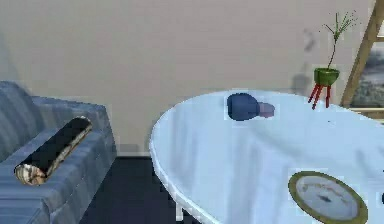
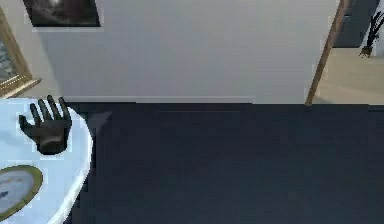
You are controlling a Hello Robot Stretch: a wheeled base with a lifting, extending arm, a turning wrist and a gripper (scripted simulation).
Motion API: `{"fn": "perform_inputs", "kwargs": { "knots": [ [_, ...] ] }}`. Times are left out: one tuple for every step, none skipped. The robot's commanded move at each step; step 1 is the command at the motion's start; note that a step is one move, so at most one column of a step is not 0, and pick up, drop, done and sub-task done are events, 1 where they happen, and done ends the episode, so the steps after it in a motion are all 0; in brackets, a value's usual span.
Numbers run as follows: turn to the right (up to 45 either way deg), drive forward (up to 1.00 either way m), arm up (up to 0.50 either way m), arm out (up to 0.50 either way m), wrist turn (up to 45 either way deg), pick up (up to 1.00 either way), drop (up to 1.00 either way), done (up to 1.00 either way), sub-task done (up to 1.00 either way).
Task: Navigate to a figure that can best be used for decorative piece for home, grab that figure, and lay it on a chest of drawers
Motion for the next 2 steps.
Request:
{"fn": "perform_inputs", "kwargs": {
  "knots": [
    [-36.0,0.0,0.0,0.0,0.0,0.0,0.0,0.0,0.0],
    [45.0,0.0,0.0,0.0,0.0,0.0,0.0,0.0,0.0]
  ]
}}
